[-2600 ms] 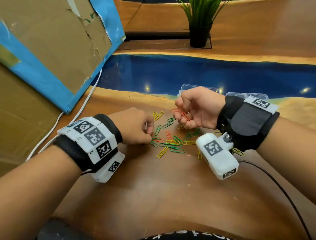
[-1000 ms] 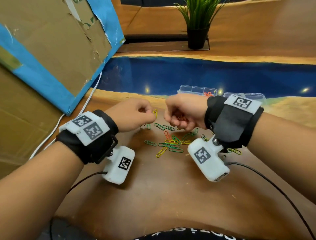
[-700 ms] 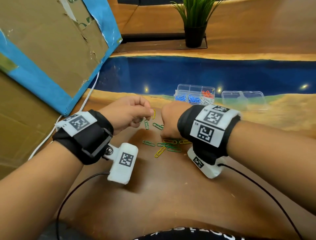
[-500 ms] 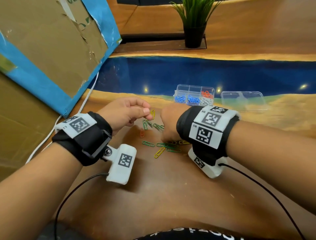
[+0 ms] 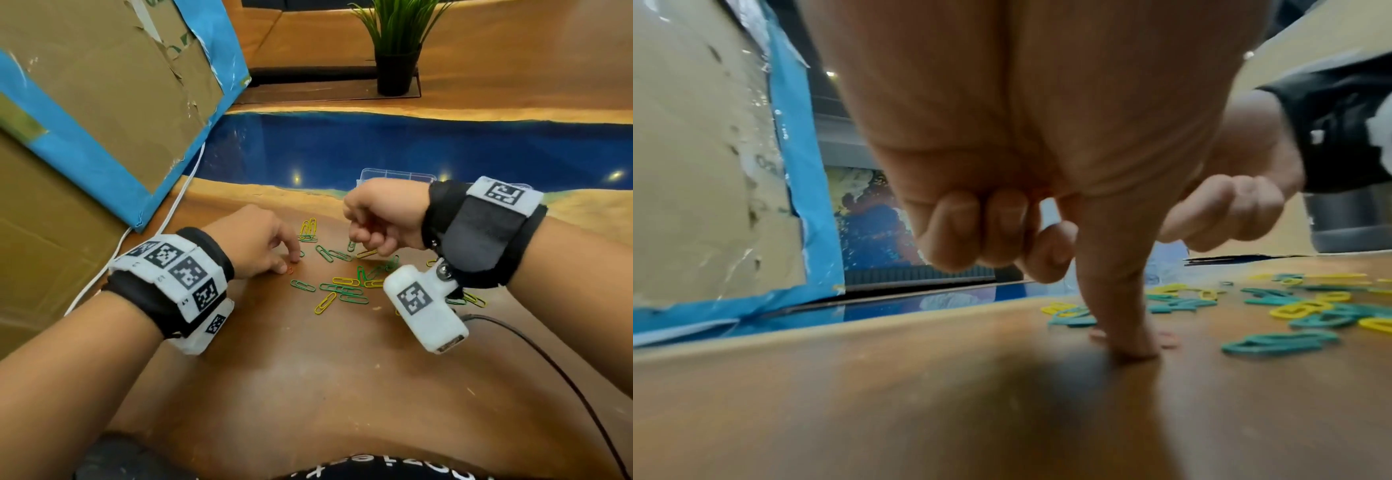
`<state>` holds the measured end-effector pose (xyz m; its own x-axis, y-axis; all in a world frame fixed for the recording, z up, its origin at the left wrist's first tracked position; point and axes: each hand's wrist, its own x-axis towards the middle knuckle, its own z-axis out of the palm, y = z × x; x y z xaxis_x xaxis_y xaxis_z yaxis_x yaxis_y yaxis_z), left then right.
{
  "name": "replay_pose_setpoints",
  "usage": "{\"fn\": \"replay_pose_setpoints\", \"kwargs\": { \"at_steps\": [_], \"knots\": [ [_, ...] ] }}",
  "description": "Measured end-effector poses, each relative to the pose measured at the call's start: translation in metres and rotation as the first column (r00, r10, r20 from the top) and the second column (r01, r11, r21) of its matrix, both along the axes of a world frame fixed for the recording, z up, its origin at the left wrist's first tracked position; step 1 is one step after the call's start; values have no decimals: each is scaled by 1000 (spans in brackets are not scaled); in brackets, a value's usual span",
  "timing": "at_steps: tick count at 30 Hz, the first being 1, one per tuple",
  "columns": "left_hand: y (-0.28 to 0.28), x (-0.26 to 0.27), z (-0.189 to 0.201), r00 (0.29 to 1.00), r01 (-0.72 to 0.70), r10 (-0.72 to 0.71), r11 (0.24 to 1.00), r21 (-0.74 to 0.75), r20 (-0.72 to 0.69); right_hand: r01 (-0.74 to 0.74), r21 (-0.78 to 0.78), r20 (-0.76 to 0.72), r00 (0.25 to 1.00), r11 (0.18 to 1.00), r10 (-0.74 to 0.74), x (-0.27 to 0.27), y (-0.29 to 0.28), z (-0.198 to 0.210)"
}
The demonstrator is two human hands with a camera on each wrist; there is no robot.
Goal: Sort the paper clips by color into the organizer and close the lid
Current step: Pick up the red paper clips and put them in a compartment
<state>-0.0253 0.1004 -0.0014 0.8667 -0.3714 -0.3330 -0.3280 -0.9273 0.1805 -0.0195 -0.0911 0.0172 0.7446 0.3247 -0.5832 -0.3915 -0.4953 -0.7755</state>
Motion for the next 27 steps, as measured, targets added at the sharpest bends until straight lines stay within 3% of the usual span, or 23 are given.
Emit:
{"fn": "replay_pose_setpoints", "kwargs": {
  "at_steps": [6,10,13,15,19,22,27],
  "knots": [
    [-2,3,0,997,20,-14,997,80,-74,195,183,33,978,964,-204,15,-35,5],
    [-2,1,4,993,41,-29,994,105,-112,361,218,113,914,907,-390,28,-63,15],
    [-7,3,5,994,-35,36,999,6,-100,418,148,127,890,896,-437,37,-77,16],
    [-17,8,5,984,-132,111,979,-153,-136,423,75,105,897,903,-429,41,-82,14],
    [-46,20,5,874,-420,175,740,-525,-453,421,-54,72,906,905,-417,49,-80,13],
    [-75,34,10,812,-516,126,614,-598,-570,422,-132,87,906,897,-413,54,-75,17],
    [-120,59,23,801,-565,157,516,-644,-577,429,-183,135,902,885,-410,56,-76,23]
  ]
}}
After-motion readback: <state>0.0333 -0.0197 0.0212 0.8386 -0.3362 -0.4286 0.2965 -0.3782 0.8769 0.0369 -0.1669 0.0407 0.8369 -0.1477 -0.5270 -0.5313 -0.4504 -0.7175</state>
